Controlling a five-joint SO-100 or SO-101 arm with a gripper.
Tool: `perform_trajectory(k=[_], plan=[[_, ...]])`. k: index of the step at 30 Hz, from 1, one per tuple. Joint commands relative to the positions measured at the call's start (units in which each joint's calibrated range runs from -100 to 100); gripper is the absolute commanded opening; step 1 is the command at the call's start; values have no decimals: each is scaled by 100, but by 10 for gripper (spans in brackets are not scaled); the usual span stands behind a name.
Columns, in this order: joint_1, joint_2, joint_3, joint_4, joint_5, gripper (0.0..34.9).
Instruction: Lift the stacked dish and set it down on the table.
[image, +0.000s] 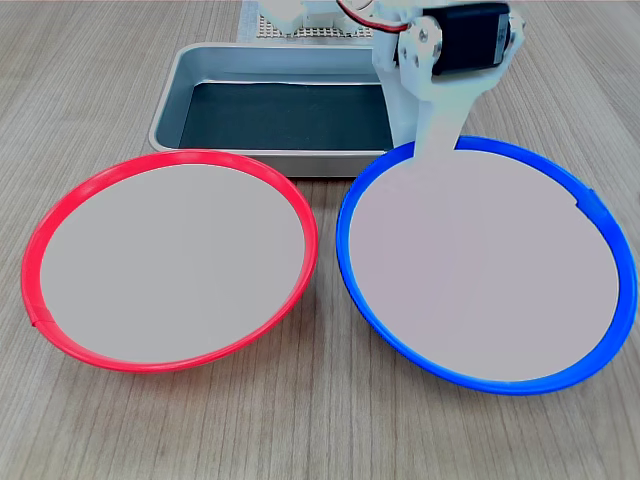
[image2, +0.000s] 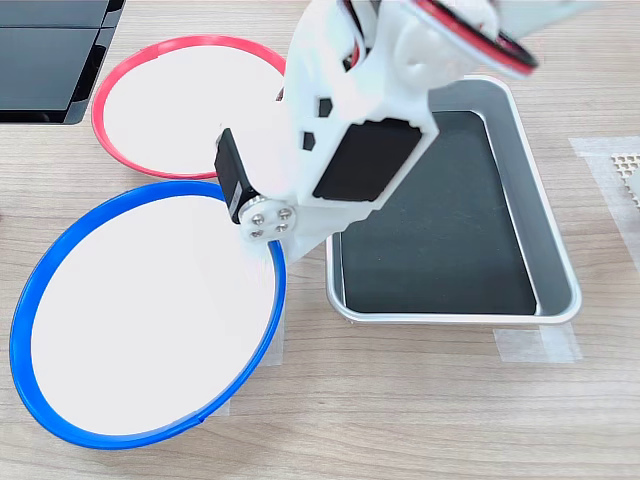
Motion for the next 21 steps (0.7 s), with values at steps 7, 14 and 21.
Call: perform_trajectory(k=[7, 14, 21], plan=[[256, -328, 617, -150, 205, 1], [369, -771, 1118, -167, 274, 32], [511, -1692, 1355, 180, 210, 185]])
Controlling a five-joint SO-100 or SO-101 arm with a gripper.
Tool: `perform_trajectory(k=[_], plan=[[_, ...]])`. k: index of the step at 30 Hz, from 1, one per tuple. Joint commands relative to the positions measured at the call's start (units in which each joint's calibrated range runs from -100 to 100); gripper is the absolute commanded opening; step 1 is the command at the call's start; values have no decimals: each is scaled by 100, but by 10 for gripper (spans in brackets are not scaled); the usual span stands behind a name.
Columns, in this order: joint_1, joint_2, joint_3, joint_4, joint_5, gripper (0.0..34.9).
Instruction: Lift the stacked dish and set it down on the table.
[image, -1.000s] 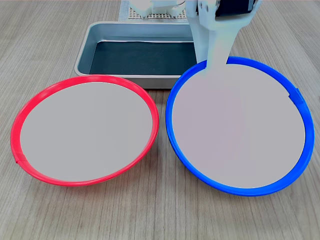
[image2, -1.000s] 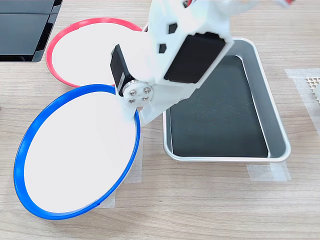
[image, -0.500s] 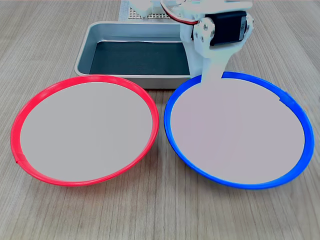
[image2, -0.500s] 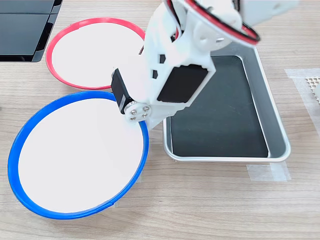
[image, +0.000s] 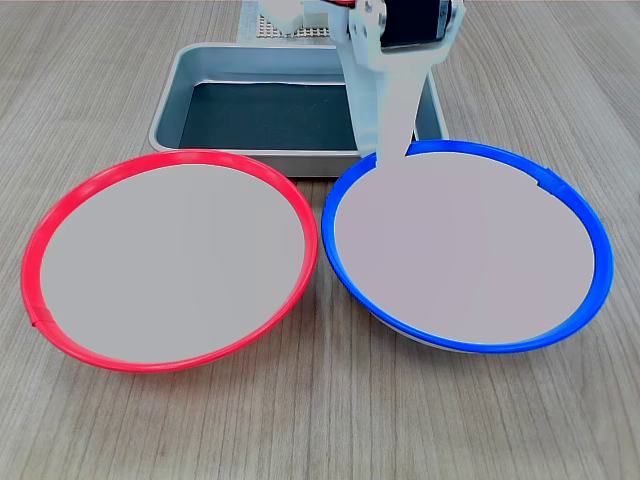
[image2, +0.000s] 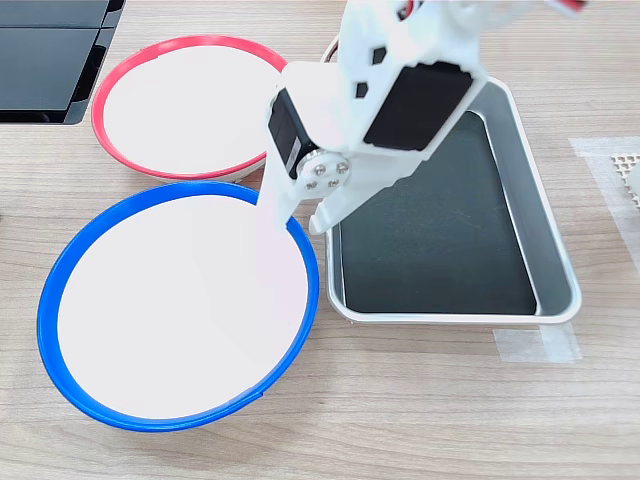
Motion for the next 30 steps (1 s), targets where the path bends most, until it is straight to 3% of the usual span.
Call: perform_trajectory(k=[1, 3, 7, 9, 11, 14, 17, 21, 30], plan=[[77, -678, 57, 82, -63, 210], [105, -951, 75, 198, -88, 206], [218, -2025, 594, 280, -73, 151], [331, -2785, 1104, 173, -44, 37], [538, -3731, 1878, -124, -29, 4], [820, -4857, 3007, -884, -98, 2], [1169, -6435, 4973, -2089, -156, 1], [1404, -7399, 6448, -2741, -274, 0], [1752, -9087, 7804, -1783, -435, 0]])
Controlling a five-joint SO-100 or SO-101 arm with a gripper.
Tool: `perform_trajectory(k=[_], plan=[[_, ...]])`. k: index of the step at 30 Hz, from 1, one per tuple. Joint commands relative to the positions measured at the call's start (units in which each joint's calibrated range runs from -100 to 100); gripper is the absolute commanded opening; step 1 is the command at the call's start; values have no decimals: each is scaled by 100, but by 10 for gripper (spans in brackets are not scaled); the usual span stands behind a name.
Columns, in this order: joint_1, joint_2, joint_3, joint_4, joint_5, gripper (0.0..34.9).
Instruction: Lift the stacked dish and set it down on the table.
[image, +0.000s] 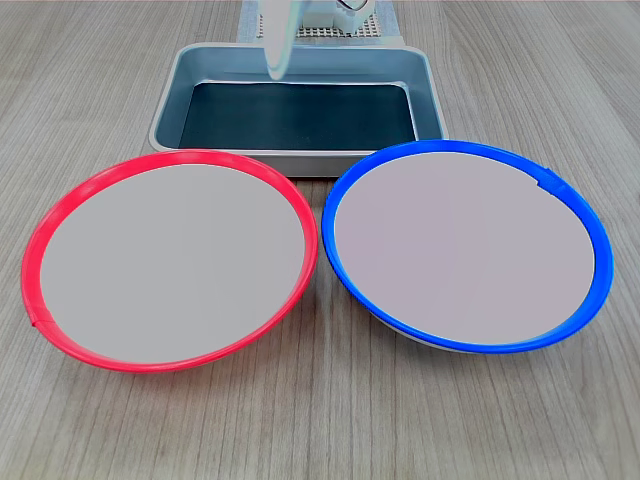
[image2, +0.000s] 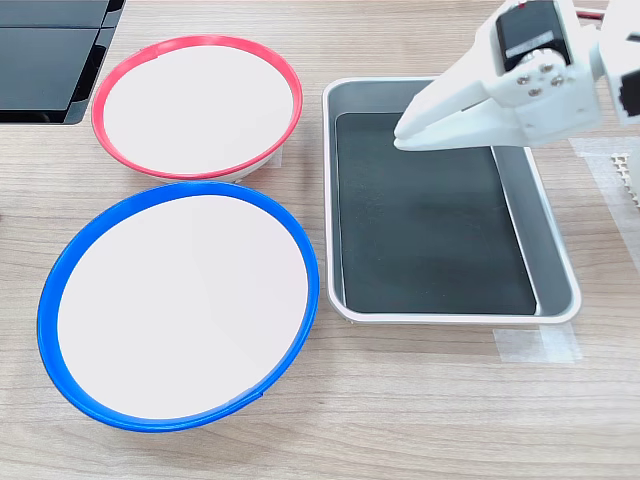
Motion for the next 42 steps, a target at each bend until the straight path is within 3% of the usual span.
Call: perform_trajectory(k=[1, 11, 42], plan=[[168, -409, 18, 551, -63, 0], [-218, -1407, 18, 1765, -127, 1], [-350, -1407, 18, 1781, -54, 3]])
